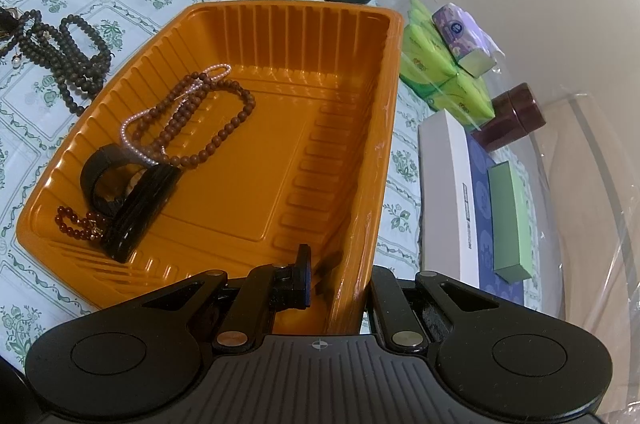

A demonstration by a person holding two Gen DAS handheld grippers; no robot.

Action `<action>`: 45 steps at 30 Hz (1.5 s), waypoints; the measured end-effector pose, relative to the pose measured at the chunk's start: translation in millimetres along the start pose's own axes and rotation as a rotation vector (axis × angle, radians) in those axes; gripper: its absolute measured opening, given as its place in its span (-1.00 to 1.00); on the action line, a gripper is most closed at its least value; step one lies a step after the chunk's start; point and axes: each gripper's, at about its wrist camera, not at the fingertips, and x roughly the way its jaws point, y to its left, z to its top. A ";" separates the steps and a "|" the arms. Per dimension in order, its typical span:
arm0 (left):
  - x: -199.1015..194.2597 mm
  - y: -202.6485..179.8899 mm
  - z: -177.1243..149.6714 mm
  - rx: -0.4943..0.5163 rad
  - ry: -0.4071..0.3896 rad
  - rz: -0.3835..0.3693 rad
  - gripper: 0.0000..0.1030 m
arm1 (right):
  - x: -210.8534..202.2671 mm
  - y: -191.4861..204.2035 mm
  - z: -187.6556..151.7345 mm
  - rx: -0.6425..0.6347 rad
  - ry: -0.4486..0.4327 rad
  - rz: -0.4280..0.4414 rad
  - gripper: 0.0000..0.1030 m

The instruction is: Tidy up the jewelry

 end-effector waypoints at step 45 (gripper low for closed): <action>54.8 -85.9 -43.8 0.209 0.059 -0.116 -0.71 | 1.9 -0.8 -0.8 -0.005 0.008 -0.004 -0.82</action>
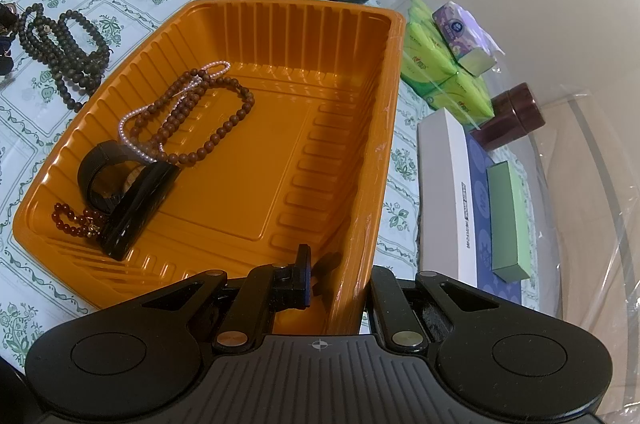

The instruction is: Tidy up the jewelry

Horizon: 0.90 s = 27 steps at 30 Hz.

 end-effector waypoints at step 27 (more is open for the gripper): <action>-7.4 -105.9 54.2 0.090 -0.101 -0.320 -0.71 | -1.5 -1.5 -0.9 0.008 -0.006 0.004 -0.82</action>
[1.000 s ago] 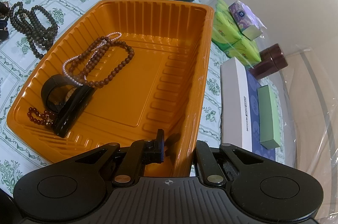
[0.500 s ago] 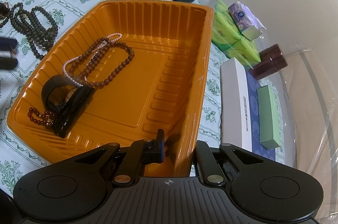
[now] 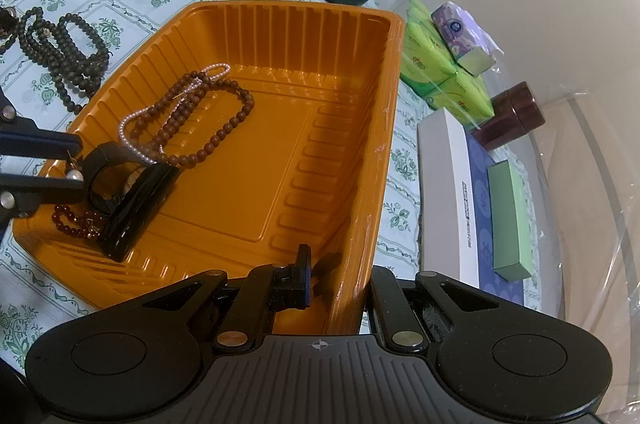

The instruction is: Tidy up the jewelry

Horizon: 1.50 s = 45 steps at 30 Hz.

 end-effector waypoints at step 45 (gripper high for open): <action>-72.2 152.8 -94.7 0.238 0.203 0.577 -0.22 | -3.0 2.9 0.6 -0.009 -0.001 -0.011 -0.82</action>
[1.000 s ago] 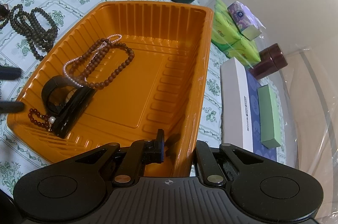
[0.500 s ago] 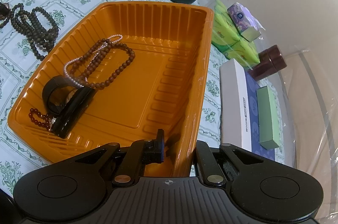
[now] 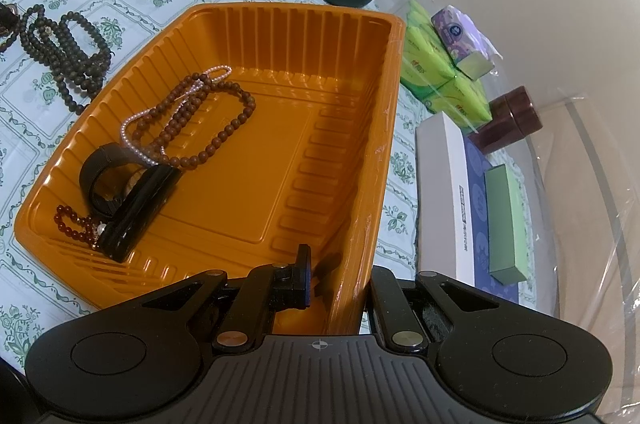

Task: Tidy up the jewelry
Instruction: 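Grasp the black watch with silver face by its strap, left gripper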

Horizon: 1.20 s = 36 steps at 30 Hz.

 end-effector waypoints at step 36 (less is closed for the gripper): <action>-19.6 8.3 19.5 -0.176 -0.013 -0.067 -0.88 | 1.6 -0.4 -0.9 -0.008 0.000 -0.004 -0.82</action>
